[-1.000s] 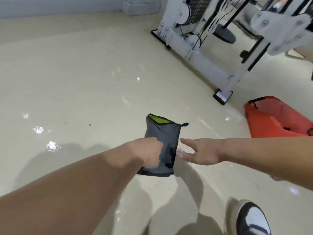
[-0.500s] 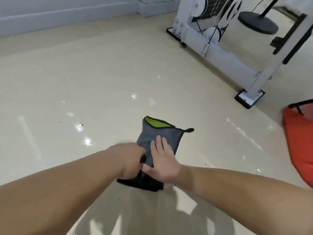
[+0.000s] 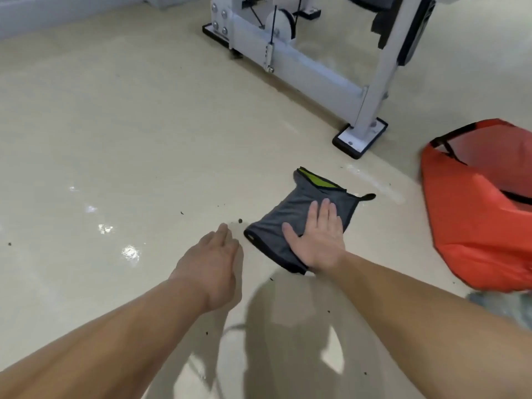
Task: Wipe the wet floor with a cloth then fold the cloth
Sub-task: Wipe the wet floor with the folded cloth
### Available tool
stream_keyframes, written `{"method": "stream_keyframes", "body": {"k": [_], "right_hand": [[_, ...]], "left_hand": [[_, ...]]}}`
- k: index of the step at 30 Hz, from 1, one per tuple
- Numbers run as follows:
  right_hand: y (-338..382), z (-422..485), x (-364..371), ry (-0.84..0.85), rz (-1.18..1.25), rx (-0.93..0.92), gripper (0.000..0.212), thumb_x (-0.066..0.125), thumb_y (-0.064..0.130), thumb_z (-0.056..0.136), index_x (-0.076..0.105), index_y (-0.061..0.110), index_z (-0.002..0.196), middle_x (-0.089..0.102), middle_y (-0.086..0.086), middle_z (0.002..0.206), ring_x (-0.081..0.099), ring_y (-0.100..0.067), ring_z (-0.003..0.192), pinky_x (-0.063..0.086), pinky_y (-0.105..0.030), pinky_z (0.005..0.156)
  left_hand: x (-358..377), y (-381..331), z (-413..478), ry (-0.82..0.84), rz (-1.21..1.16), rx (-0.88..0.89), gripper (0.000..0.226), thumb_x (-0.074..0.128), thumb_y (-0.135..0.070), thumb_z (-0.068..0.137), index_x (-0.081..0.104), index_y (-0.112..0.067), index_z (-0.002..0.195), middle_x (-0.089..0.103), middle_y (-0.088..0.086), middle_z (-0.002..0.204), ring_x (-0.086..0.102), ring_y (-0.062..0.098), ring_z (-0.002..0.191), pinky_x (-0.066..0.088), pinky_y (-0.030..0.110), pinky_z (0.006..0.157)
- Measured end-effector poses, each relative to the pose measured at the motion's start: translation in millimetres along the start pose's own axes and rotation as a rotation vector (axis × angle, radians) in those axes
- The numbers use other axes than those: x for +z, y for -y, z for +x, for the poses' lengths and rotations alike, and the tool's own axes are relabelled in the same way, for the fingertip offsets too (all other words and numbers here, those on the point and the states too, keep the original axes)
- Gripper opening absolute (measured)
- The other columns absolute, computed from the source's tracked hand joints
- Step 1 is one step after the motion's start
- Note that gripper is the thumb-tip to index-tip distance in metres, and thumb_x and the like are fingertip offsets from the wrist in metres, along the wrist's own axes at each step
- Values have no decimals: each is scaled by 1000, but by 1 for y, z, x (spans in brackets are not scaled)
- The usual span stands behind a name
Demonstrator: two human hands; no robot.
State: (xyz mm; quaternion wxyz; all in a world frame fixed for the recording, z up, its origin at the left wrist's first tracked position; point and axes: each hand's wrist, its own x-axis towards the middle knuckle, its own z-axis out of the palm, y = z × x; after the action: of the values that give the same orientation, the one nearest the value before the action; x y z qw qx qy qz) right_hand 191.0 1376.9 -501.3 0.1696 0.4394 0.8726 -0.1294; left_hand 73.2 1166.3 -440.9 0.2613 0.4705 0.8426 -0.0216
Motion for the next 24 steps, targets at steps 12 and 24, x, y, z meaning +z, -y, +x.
{"method": "stream_keyframes", "body": {"k": [12, 24], "right_hand": [[-15, -131, 78, -152, -18, 129, 92, 26, 64, 99, 33, -10, 154, 27, -42, 157, 26, -57, 148, 29, -65, 117], [6, -23, 11, 59, -37, 34, 116, 5, 94, 81, -23, 15, 161, -30, -21, 166, -30, -38, 153, -12, -53, 126]], "left_hand": [[8, -8, 22, 34, 59, 127, 51, 53, -25, 87, 41, -16, 136, 14, 8, 162, 27, 26, 143, 34, 34, 113], [-12, 7, 24, -94, -108, 0, 62, 34, -33, 74, 46, -16, 132, 30, 6, 150, 28, 25, 139, 29, 31, 114]]}}
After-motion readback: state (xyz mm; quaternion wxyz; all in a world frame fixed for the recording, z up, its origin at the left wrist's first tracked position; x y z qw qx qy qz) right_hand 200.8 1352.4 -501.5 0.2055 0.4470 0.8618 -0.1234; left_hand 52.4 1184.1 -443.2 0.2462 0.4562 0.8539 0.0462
